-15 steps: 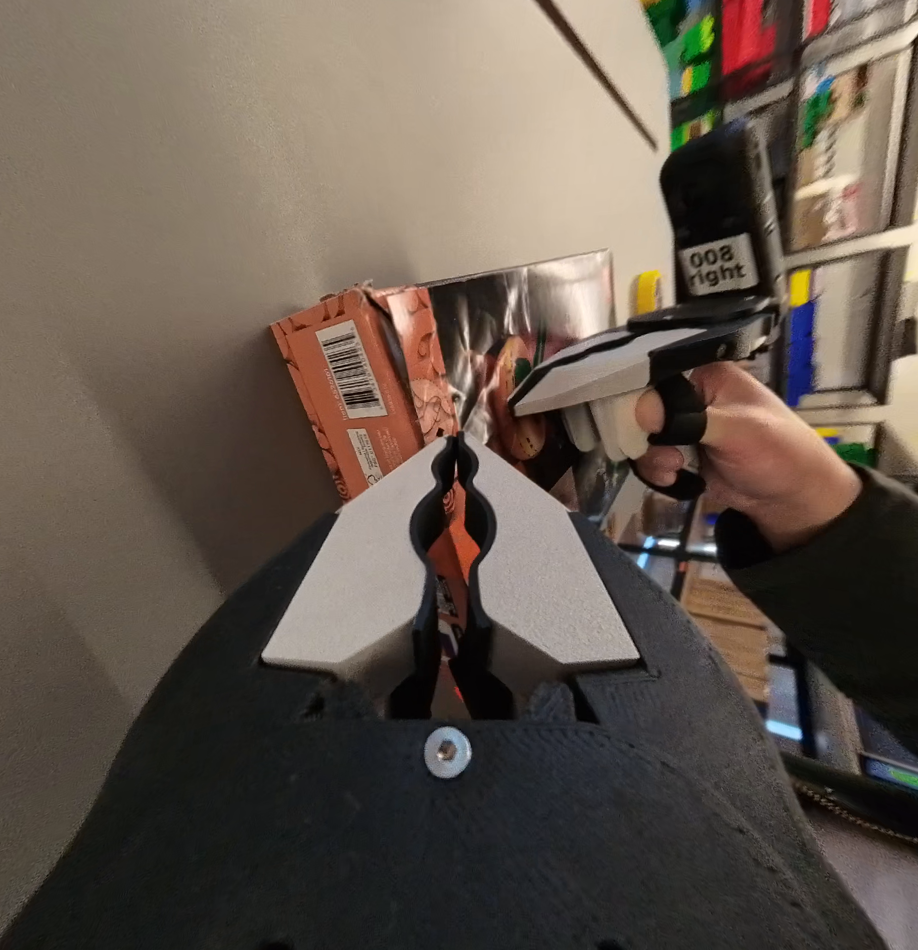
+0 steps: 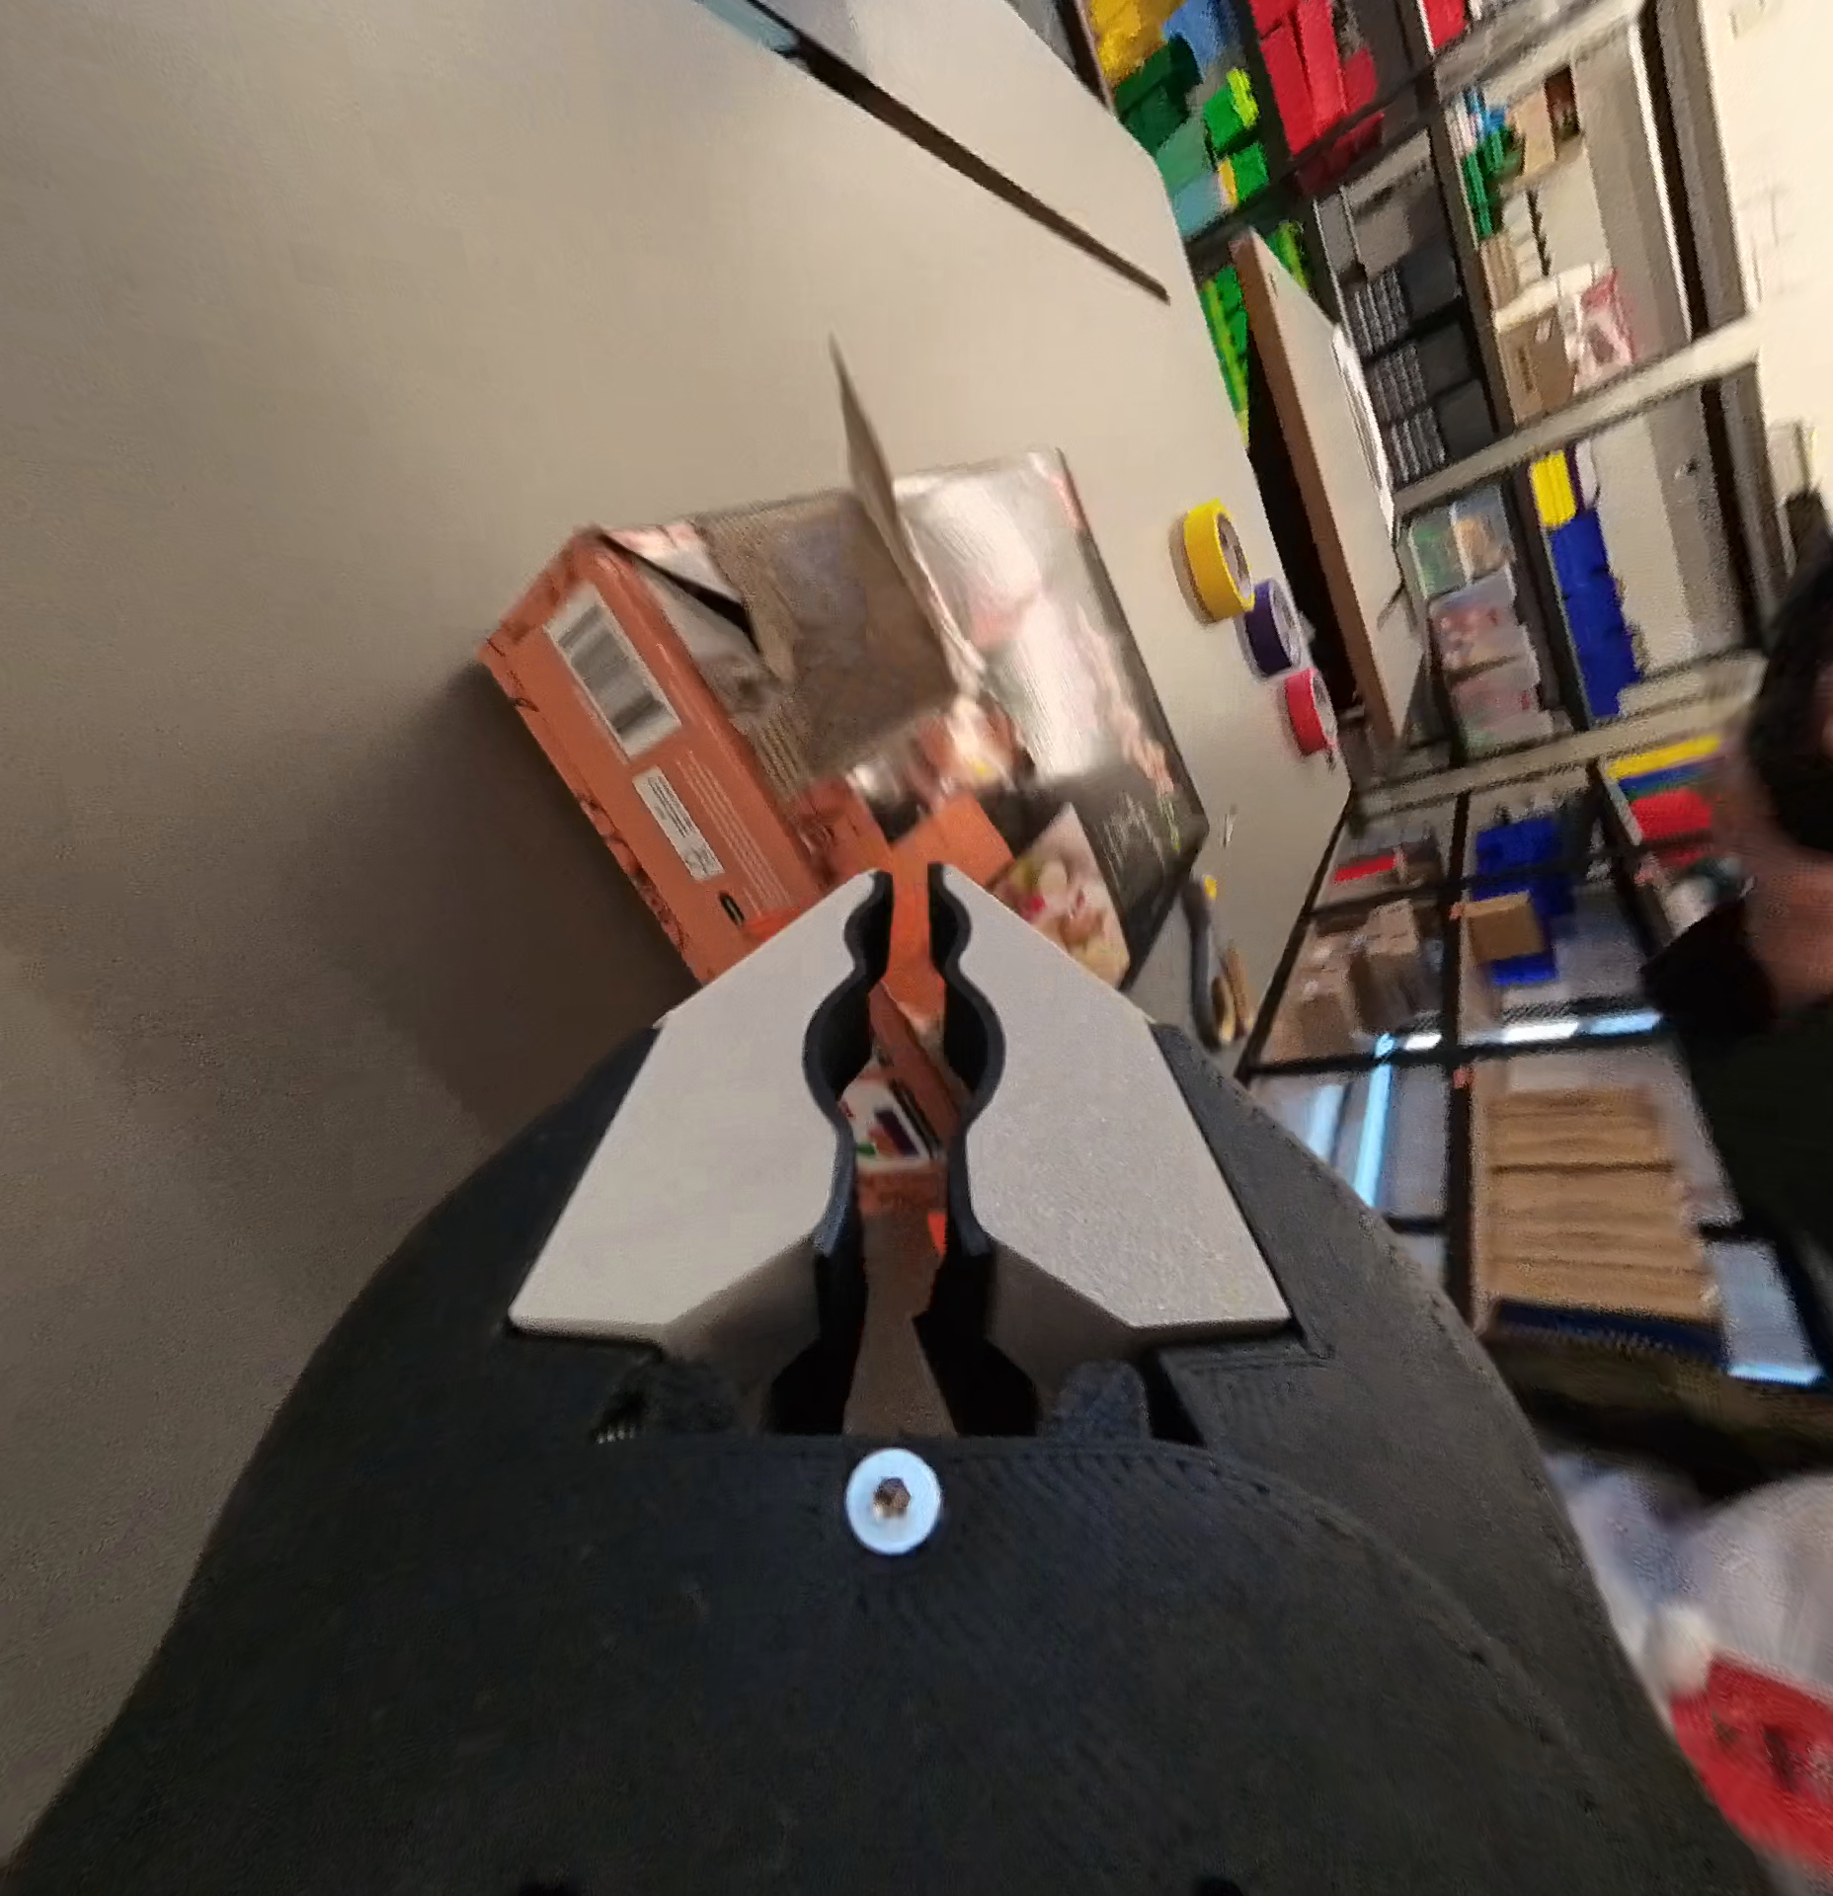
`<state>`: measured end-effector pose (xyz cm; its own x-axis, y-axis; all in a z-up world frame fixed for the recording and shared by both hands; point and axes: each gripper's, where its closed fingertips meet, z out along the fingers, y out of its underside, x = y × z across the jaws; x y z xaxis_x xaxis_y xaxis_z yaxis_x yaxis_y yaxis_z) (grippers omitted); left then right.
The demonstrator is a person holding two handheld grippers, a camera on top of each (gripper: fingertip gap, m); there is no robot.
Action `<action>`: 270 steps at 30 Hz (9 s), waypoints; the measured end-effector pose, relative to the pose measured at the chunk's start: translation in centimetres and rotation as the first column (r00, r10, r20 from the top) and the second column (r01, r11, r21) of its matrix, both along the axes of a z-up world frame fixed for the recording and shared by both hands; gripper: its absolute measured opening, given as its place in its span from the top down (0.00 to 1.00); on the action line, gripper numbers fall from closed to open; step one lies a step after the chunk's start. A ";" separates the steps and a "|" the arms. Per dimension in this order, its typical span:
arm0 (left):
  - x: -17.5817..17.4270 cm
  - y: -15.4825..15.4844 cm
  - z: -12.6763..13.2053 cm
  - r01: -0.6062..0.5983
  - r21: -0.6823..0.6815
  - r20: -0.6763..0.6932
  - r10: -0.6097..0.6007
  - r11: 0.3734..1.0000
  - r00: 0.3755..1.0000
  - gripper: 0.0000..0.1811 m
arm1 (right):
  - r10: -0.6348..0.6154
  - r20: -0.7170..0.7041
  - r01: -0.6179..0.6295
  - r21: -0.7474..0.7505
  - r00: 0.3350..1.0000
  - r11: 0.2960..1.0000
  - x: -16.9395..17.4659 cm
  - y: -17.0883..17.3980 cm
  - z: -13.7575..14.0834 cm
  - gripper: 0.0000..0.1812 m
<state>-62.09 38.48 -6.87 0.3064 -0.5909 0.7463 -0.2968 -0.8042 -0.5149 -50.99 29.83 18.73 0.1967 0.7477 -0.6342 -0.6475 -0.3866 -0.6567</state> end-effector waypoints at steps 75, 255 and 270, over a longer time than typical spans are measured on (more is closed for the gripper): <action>9.6 -26.7 24.8 0.404 0.212 0.396 -0.456 0.890 0.797 1.00 | 0.324 0.607 -0.466 0.087 0.726 0.880 -2.2 -24.7 -3.4 0.95; 16.4 -14.6 1.0 0.175 0.127 0.061 -0.184 0.976 0.981 0.68 | 0.382 0.257 -0.231 -0.469 0.888 0.853 9.0 -16.1 -11.8 1.00; 11.0 -18.5 1.6 -0.151 0.433 0.031 0.152 0.888 0.988 0.79 | 0.510 0.221 -0.342 -0.521 0.831 0.782 9.5 -15.9 -11.8 1.00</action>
<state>-51.11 19.98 -5.31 0.4204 -0.8013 0.4256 -0.1918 -0.5369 -0.8215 -41.48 13.93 6.91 0.1861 0.4583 -0.8691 -0.1182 -0.8677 -0.4828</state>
